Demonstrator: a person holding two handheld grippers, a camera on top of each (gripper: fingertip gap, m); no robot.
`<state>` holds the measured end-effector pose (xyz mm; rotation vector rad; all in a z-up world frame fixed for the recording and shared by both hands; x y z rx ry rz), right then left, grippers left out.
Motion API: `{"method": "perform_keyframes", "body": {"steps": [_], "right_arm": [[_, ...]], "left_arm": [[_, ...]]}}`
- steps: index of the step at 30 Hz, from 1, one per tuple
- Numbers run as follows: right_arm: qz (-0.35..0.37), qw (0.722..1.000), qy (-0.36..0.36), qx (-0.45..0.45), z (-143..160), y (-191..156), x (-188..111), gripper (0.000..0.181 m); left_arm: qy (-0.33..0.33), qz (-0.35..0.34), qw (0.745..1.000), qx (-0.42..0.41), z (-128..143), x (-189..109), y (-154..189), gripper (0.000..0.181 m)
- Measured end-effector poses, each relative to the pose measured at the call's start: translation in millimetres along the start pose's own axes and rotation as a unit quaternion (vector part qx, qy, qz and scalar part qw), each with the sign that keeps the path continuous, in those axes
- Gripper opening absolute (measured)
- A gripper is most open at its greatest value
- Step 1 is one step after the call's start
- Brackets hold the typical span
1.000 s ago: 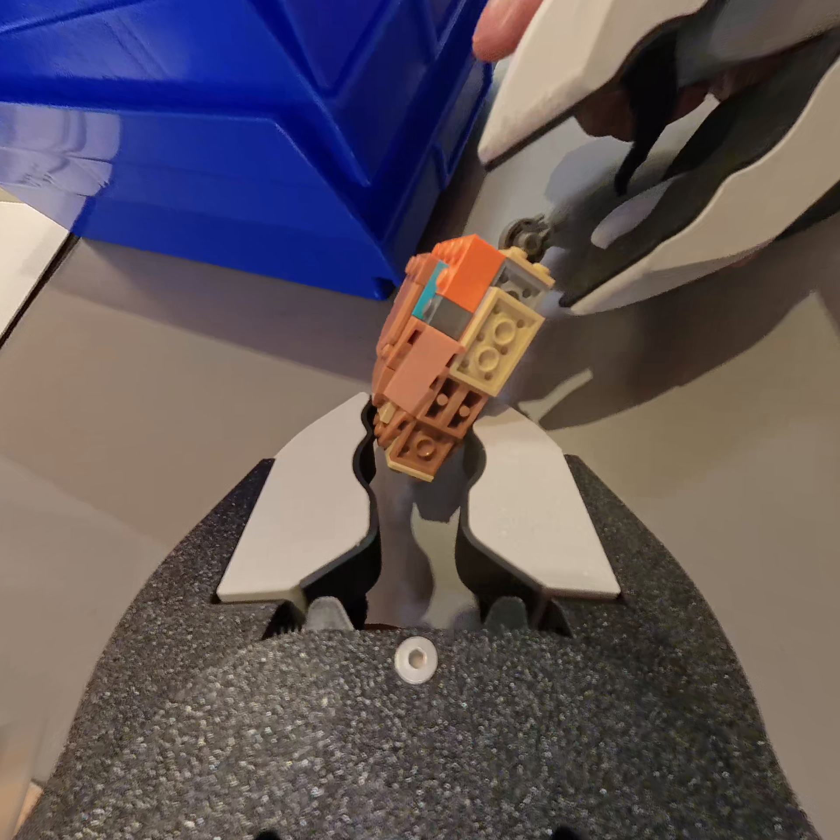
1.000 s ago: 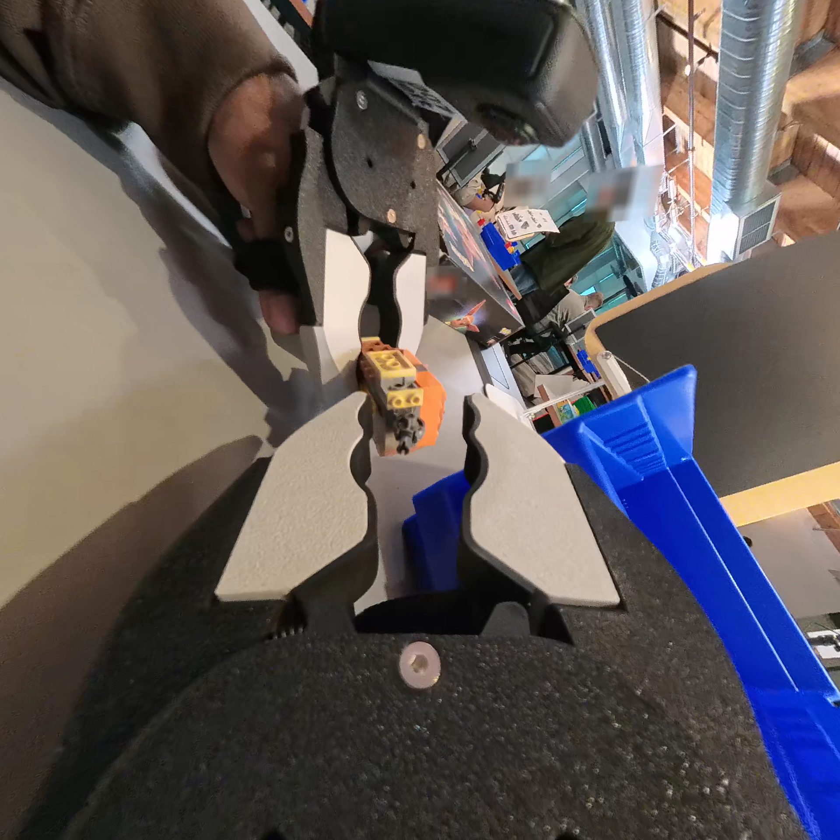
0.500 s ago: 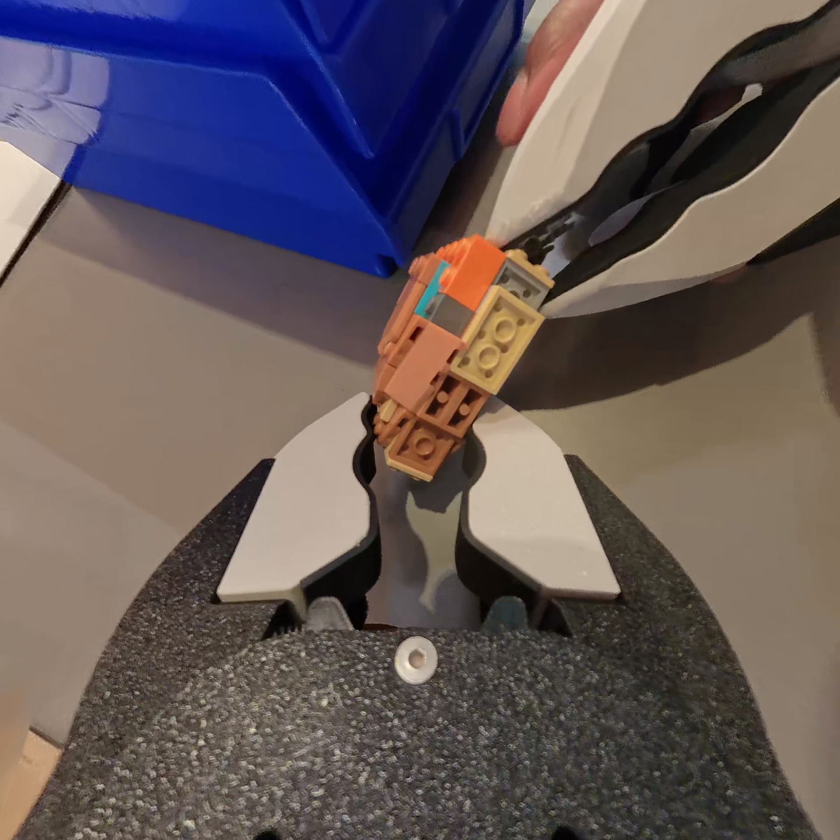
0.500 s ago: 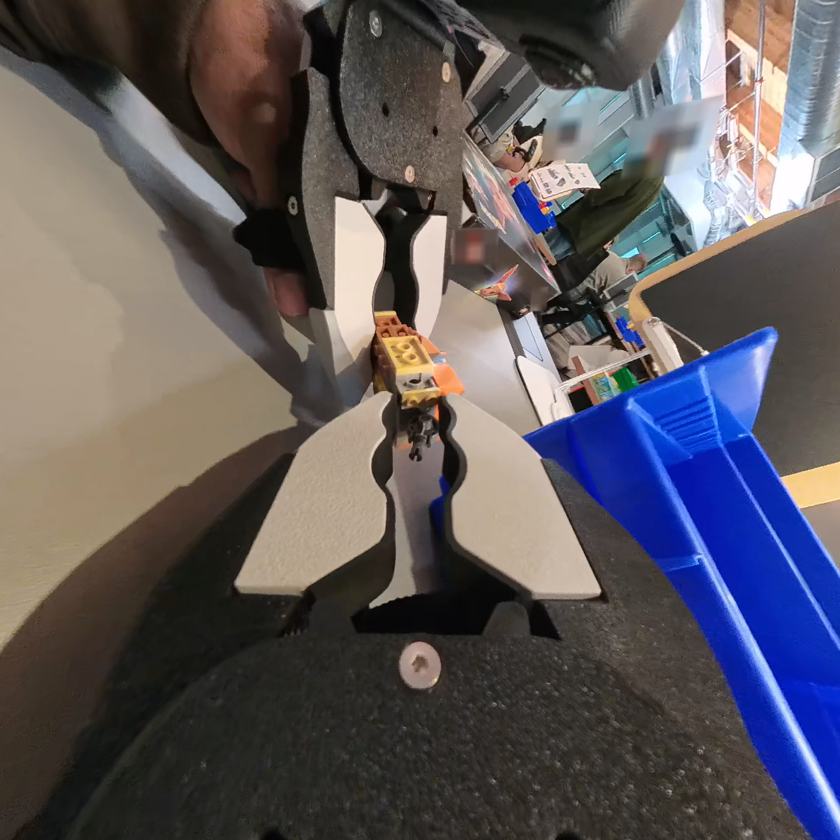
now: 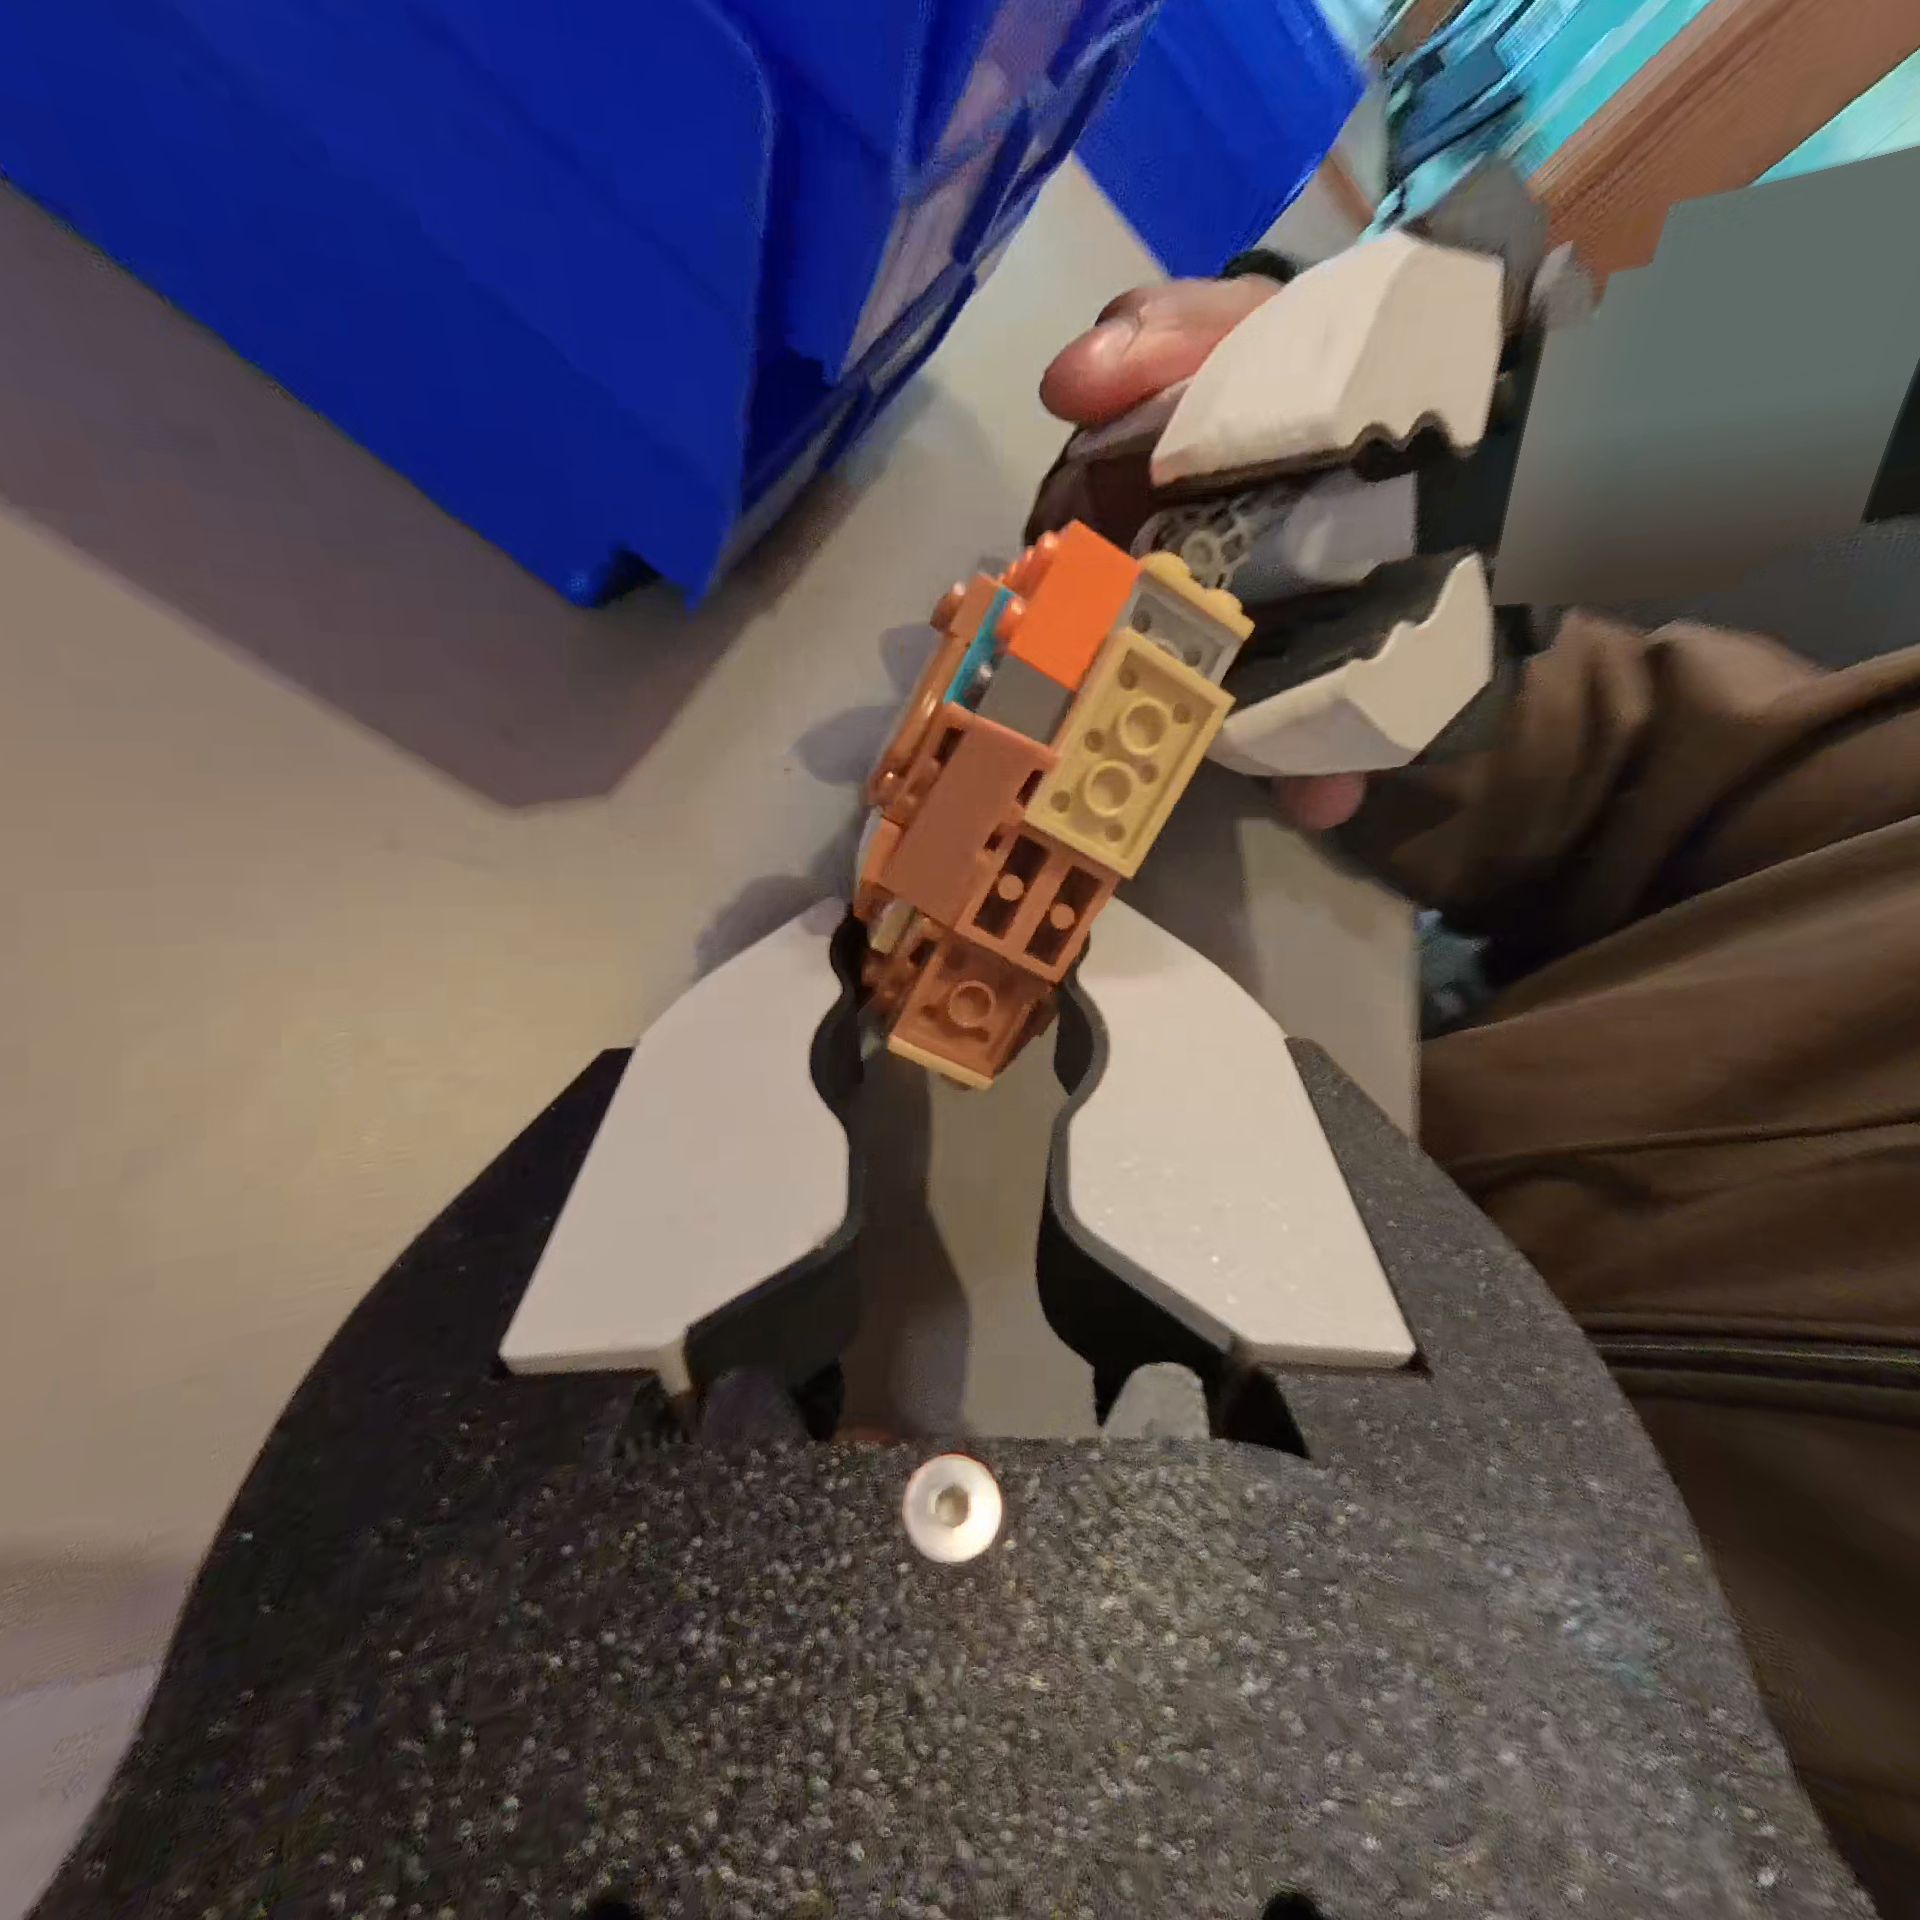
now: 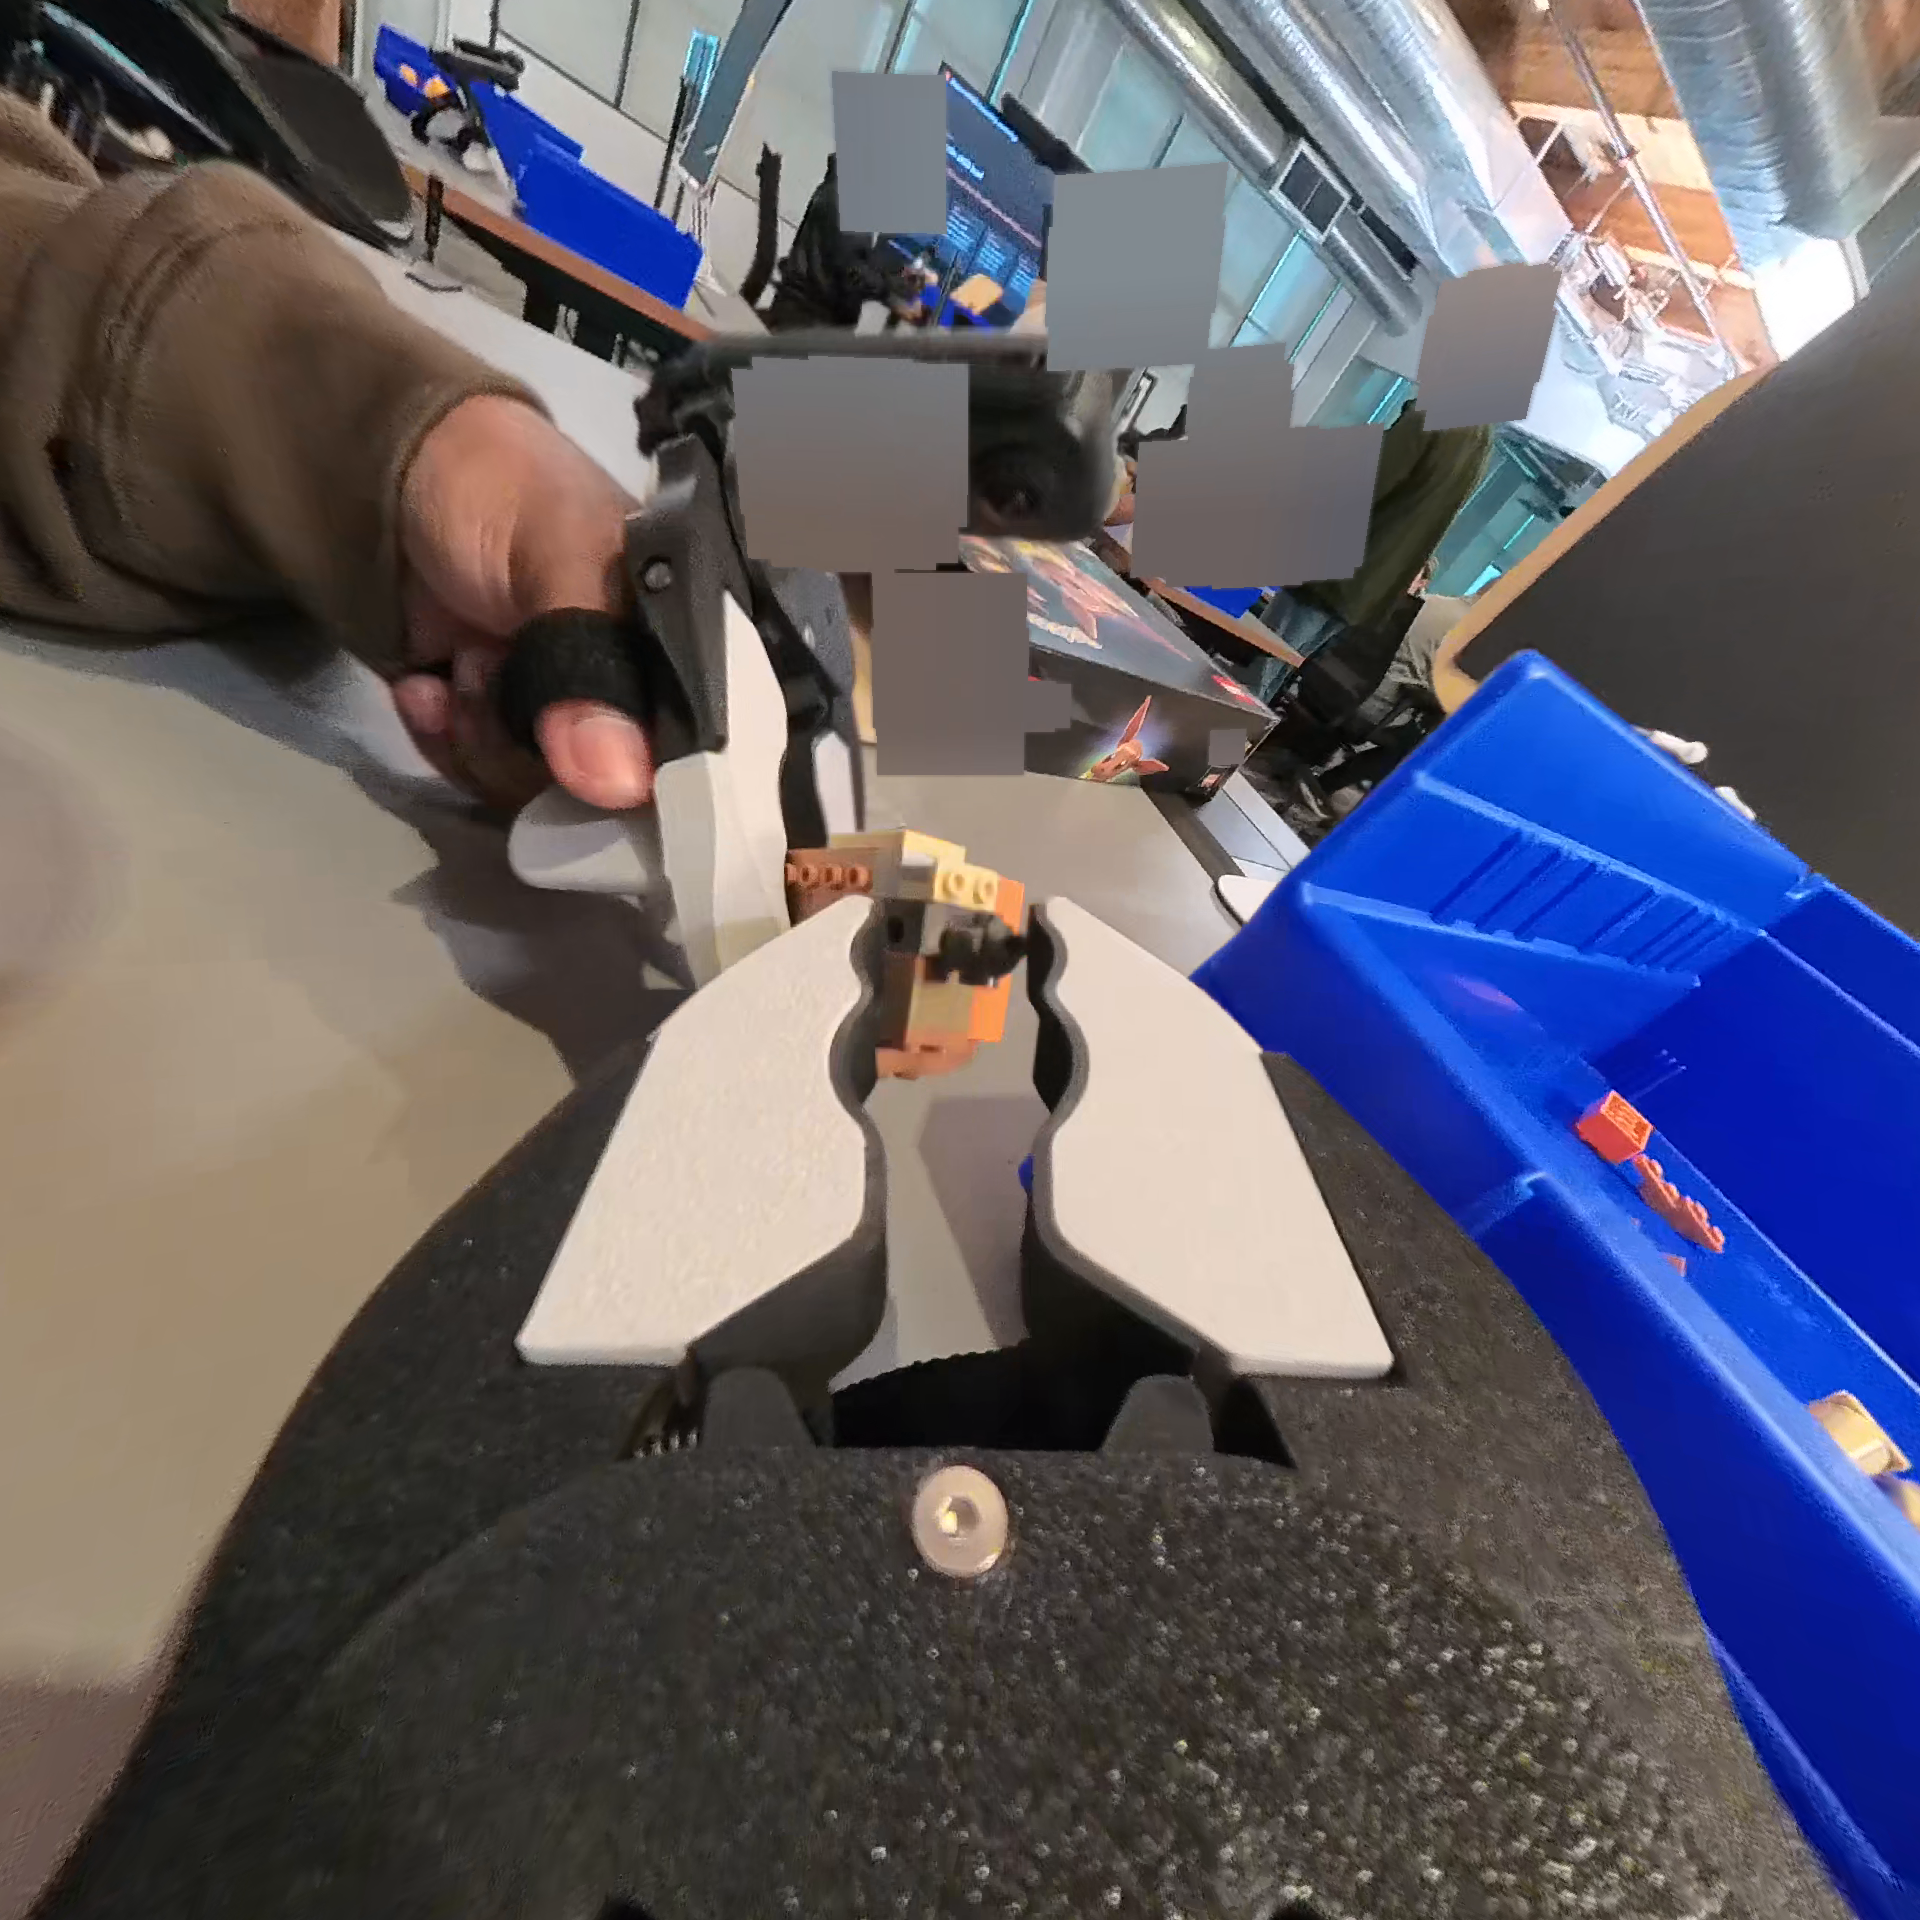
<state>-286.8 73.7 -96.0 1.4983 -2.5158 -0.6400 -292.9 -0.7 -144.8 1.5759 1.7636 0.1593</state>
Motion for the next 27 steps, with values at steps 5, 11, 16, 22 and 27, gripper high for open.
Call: {"method": "perform_keyframes", "body": {"steps": [5,11,16,22,27], "right_arm": [[0.006,0.999,0.019,0.045,-3.4,9.2,-3.9,0.028],[0.002,0.999,0.005,0.046,0.7,7.9,-1.7,0.028],[0.000,0.999,-0.002,0.052,3.1,7.9,-0.5,0.028],[-0.003,0.997,-0.001,0.075,3.9,9.5,0.0,0.028],[-0.006,0.997,0.002,0.078,2.5,8.8,0.0,0.027]], "left_arm": [[0.043,0.067,0.994,-0.079,-5.8,-4.5,-0.4,0.034],[0.061,0.081,0.990,-0.095,-9.5,-7.4,-1.4,0.034],[0.070,0.086,0.989,-0.097,-11.6,-8.5,-2.2,0.034],[0.101,0.113,0.984,-0.097,-18.7,-11.6,1.6,0.034],[0.140,0.140,0.975,-0.103,-26.8,-17.1,4.3,0.034]]}}
Point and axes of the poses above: each gripper's, where its closed fingertips meet, x out along the fingers, z out of its underside, y = z × x across the jaws, the point moved 4 cm from there along -x, back along the fingers, and after that the axes turned 3 degrees about x, right-handed, at the moved point
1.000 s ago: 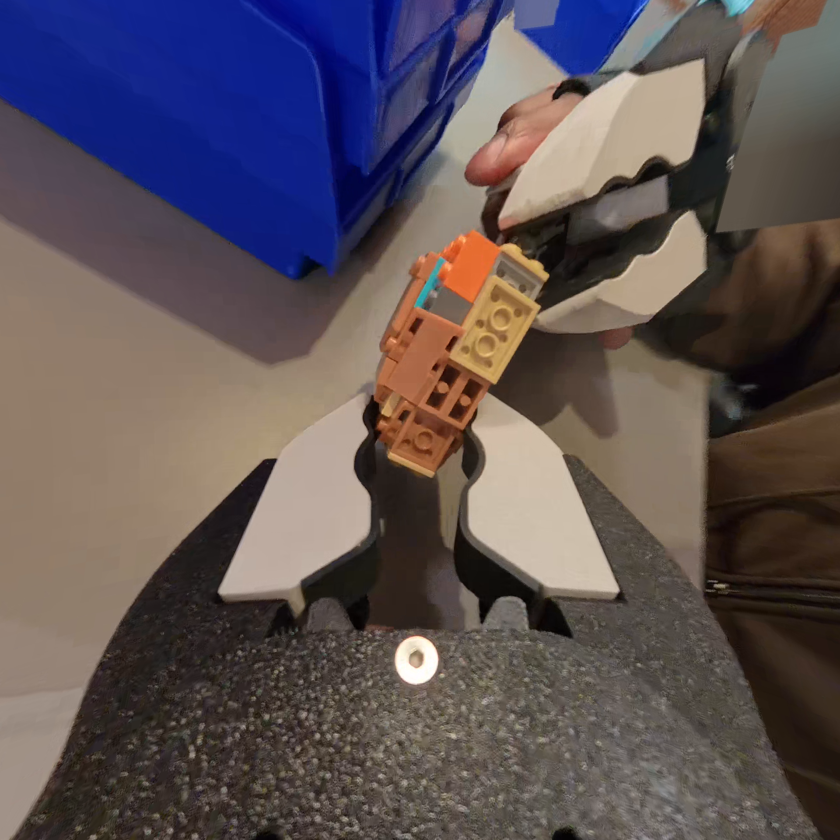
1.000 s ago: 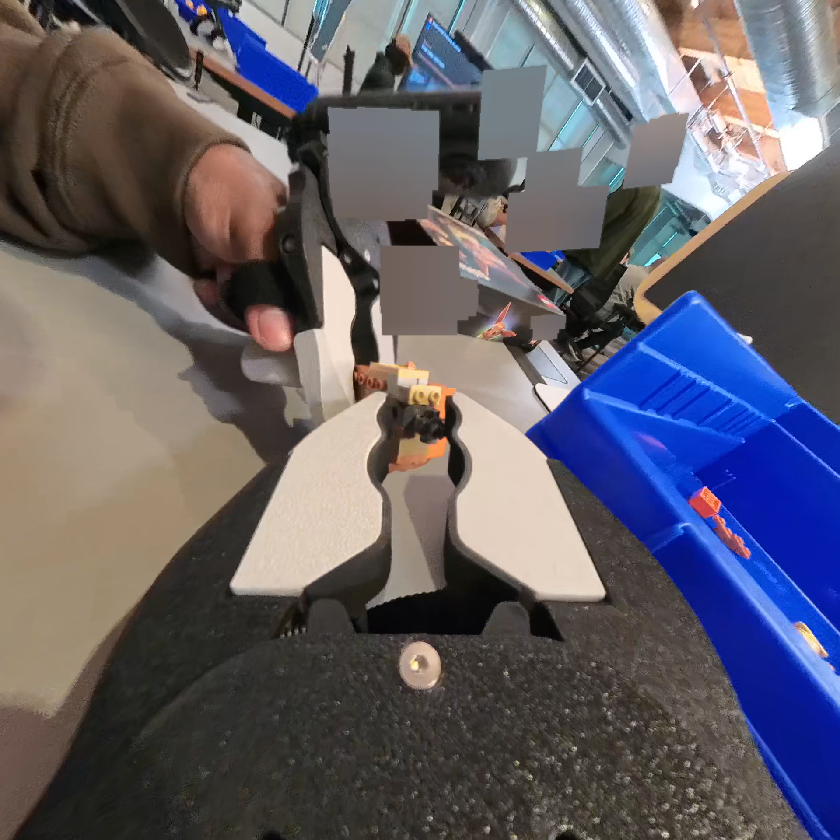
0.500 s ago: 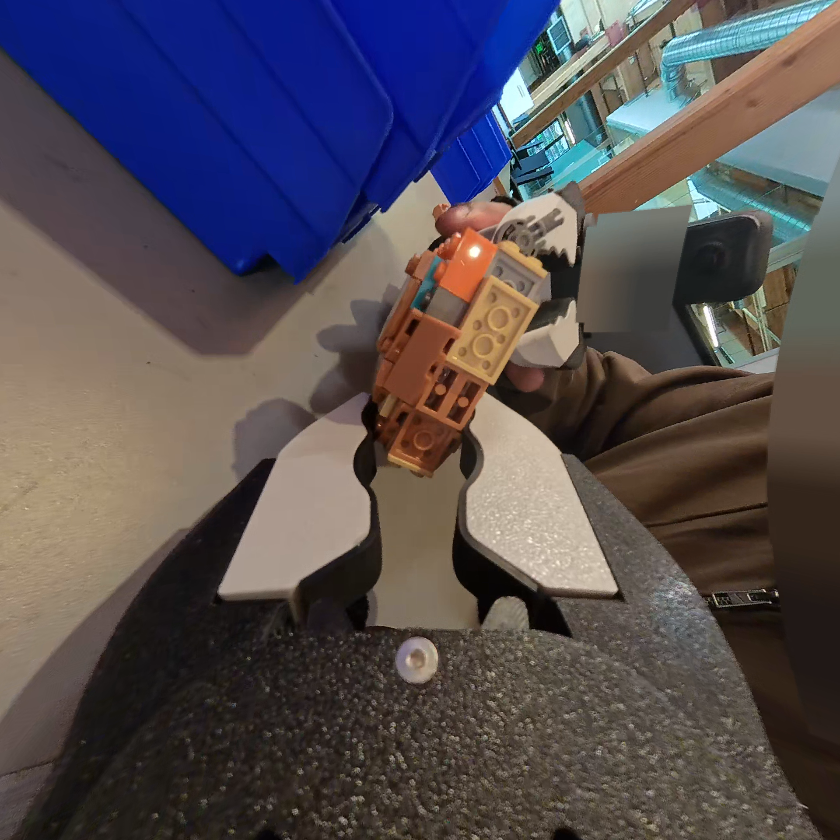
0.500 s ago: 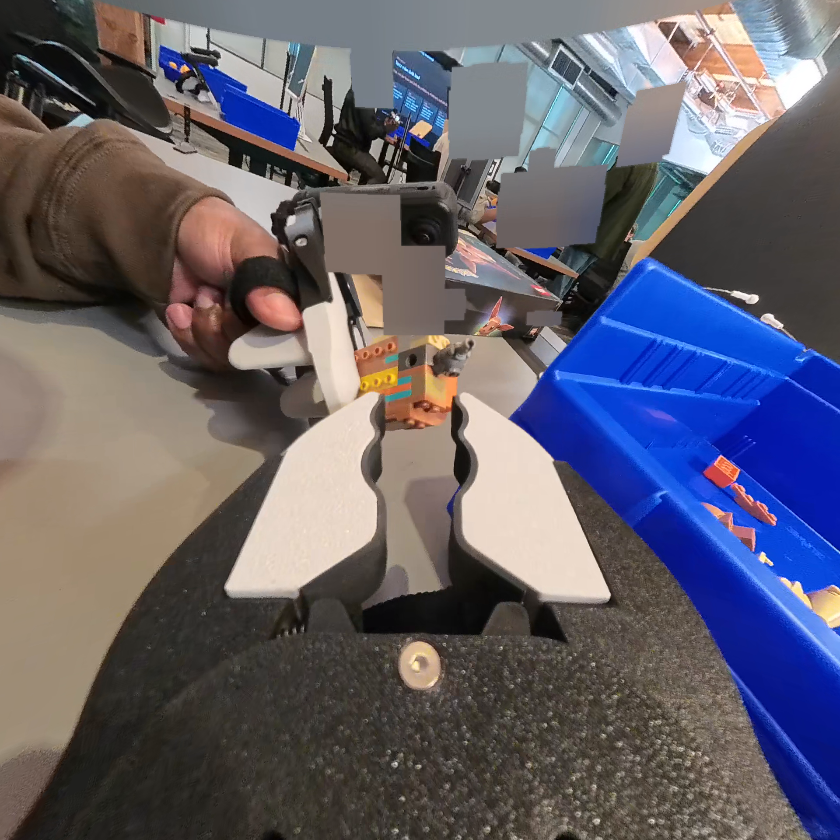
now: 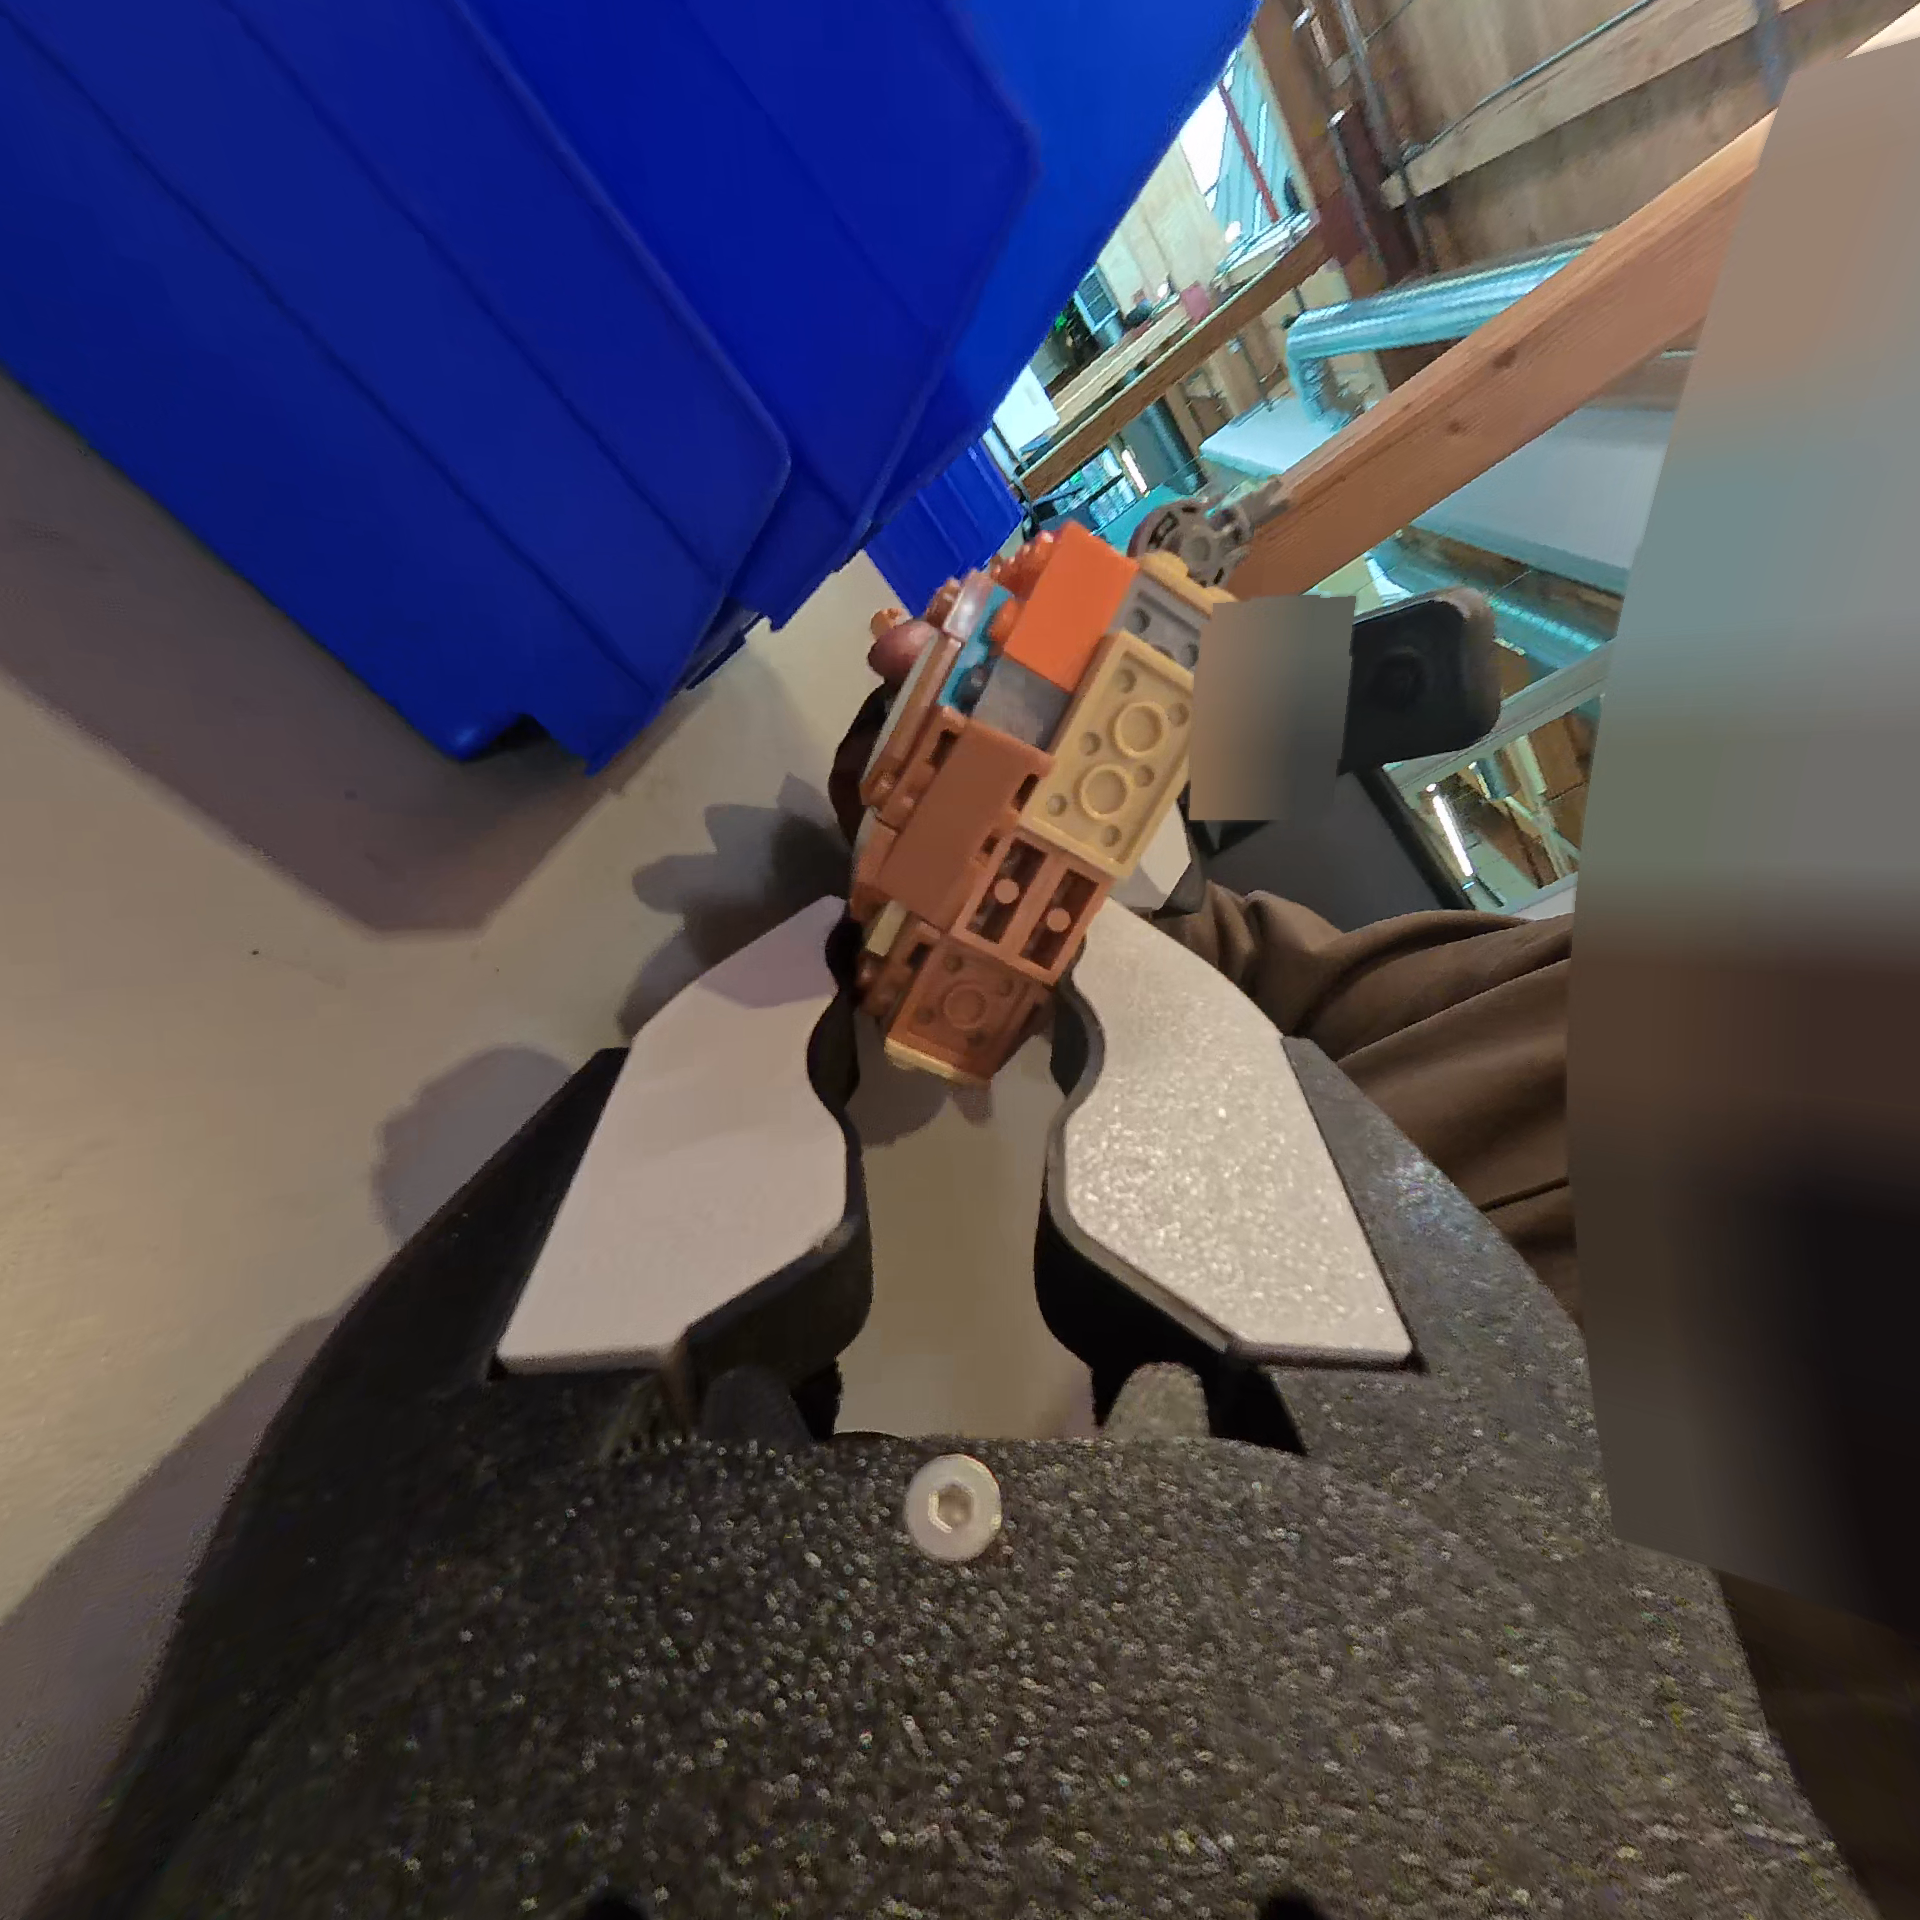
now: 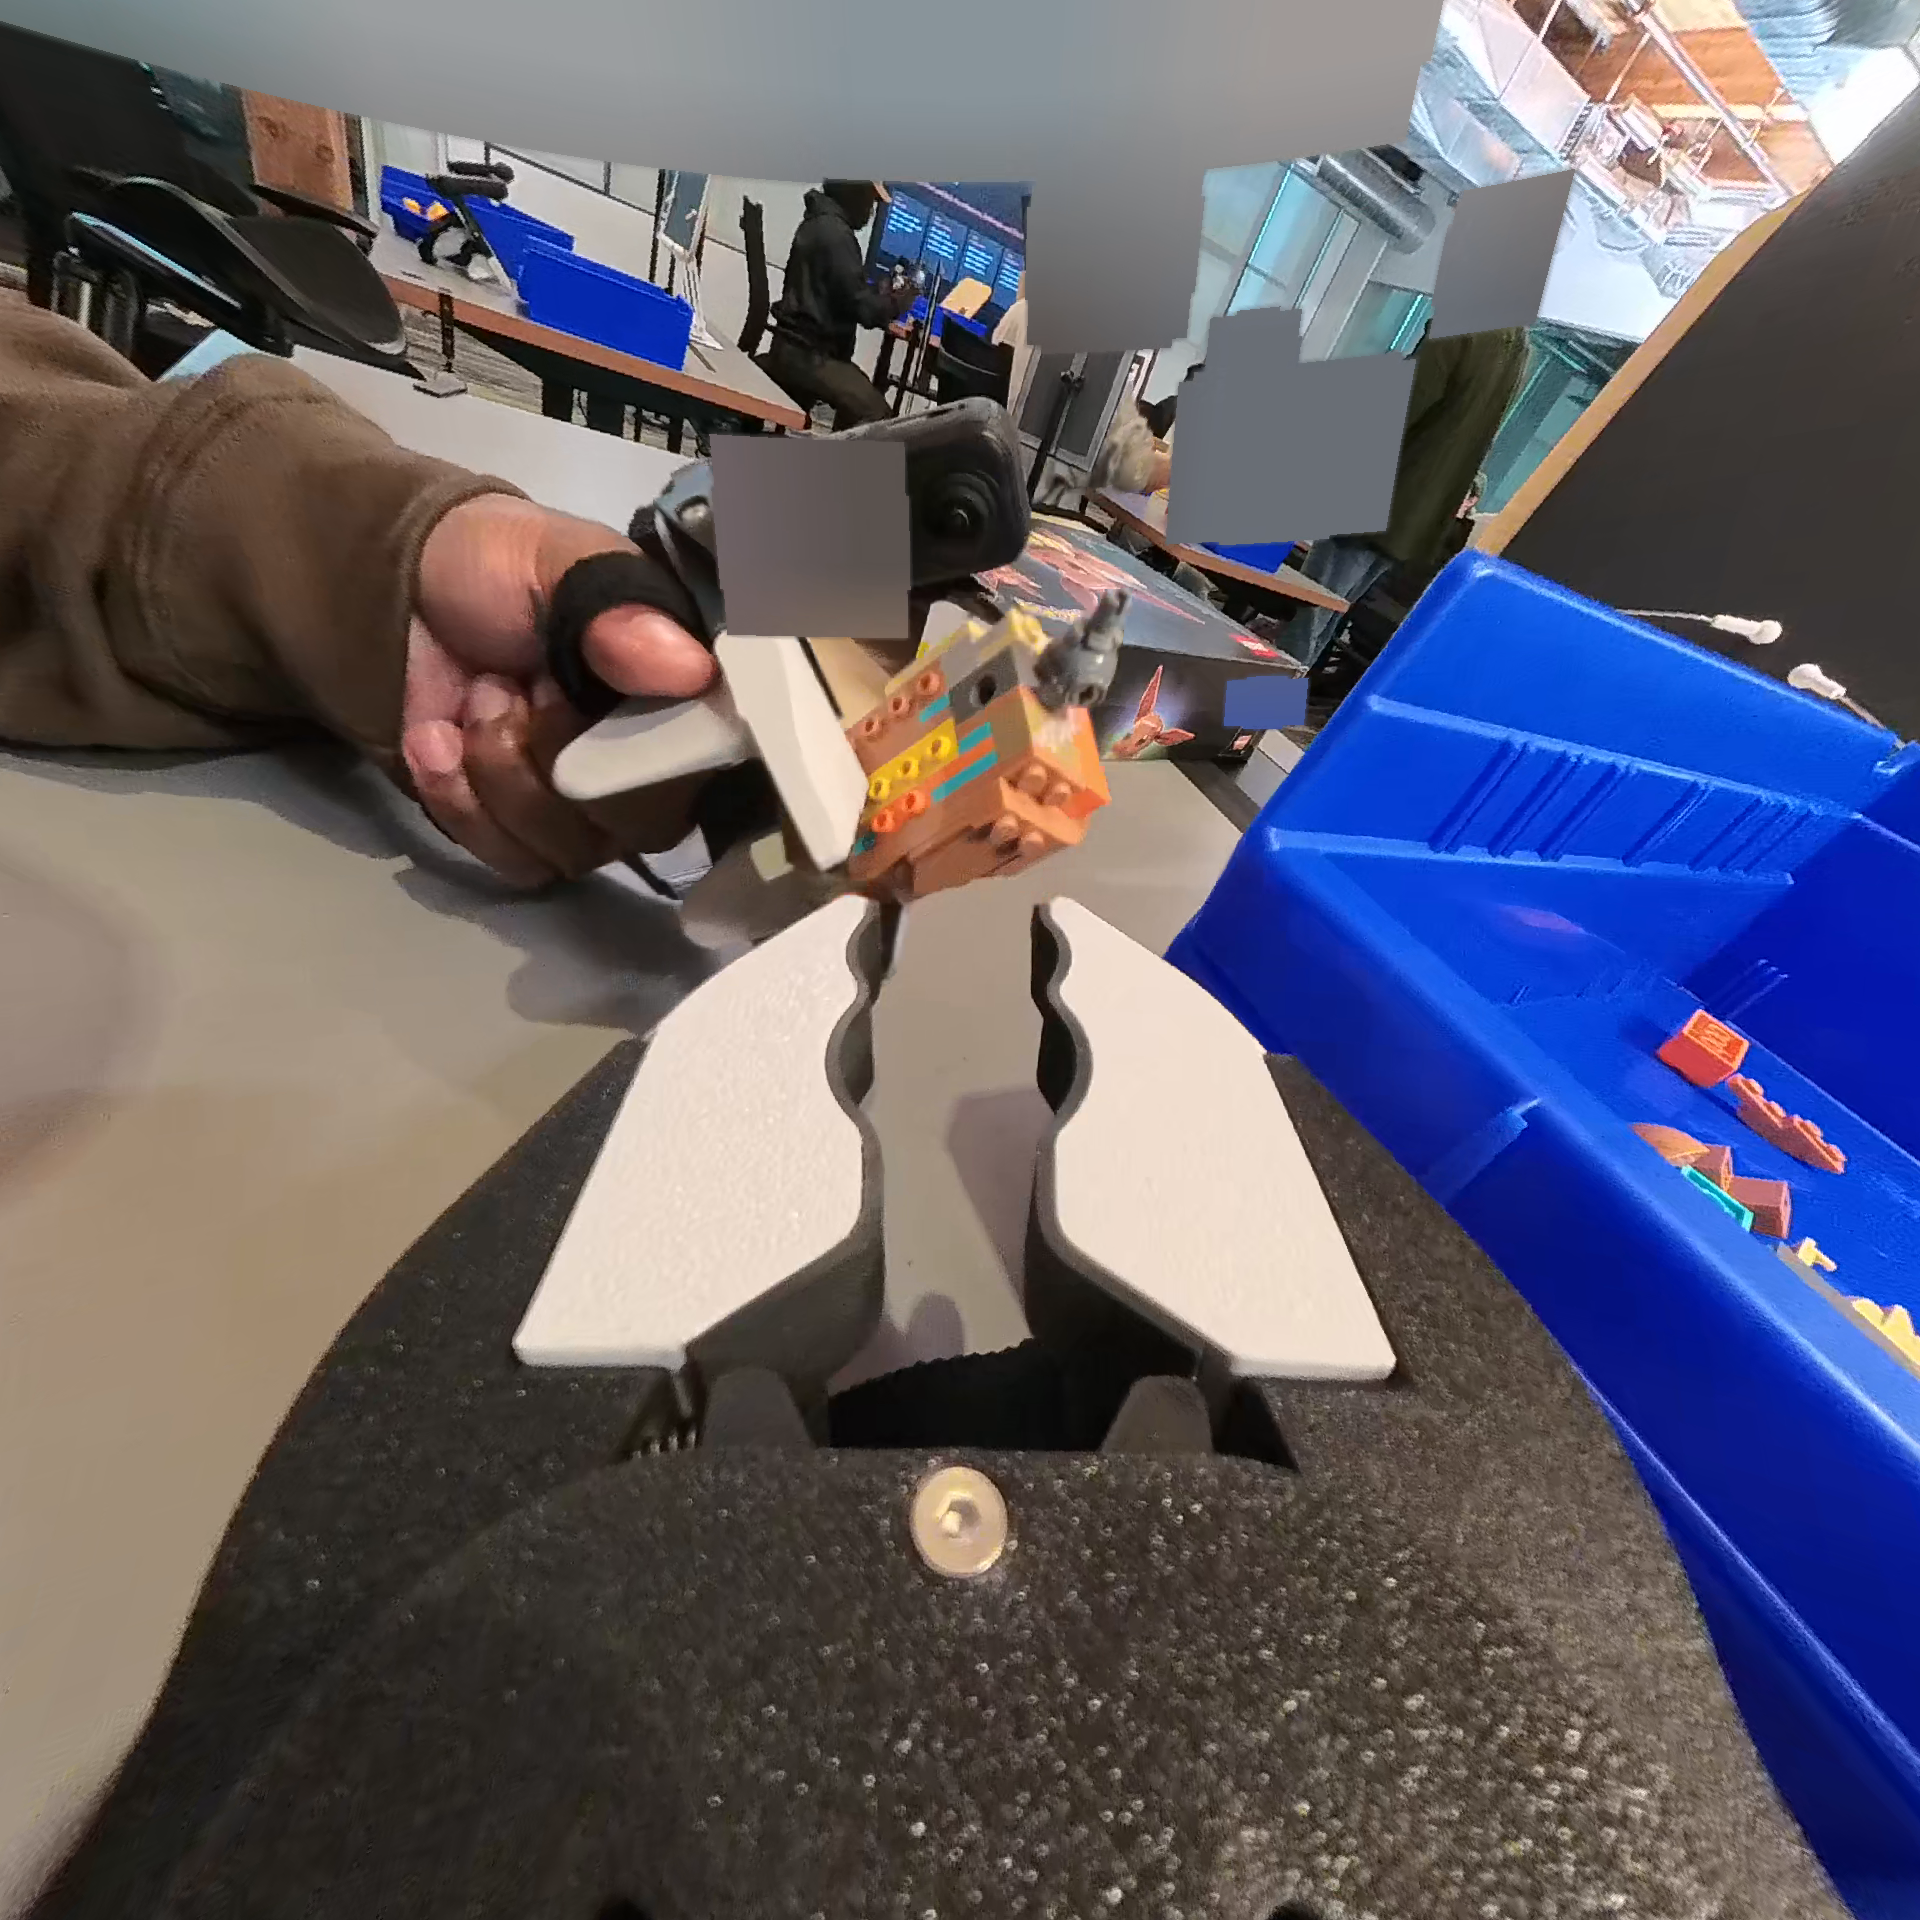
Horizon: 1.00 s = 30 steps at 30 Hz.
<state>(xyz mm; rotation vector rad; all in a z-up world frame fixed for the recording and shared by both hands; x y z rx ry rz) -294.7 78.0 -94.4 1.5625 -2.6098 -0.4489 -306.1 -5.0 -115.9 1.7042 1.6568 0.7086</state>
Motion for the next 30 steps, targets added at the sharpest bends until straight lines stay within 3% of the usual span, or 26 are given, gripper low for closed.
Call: {"method": "perform_keyframes", "body": {"steps": [15,27,30], "right_arm": [[-0.007,1.000,-0.001,0.000,1.4,-2.6,1.4,0.027],[-0.011,1.000,-0.004,-0.005,2.6,-5.2,2.0,0.027],[-0.012,1.000,-0.006,-0.008,3.3,-5.9,2.2,0.027]], "left_arm": [[0.092,0.066,0.994,-0.006,-18.7,-9.1,11.6,0.034],[0.115,0.055,0.992,0.017,-24.4,-14.5,14.0,0.034],[0.112,0.010,0.993,0.042,-25.0,-15.7,9.1,0.034]]}}
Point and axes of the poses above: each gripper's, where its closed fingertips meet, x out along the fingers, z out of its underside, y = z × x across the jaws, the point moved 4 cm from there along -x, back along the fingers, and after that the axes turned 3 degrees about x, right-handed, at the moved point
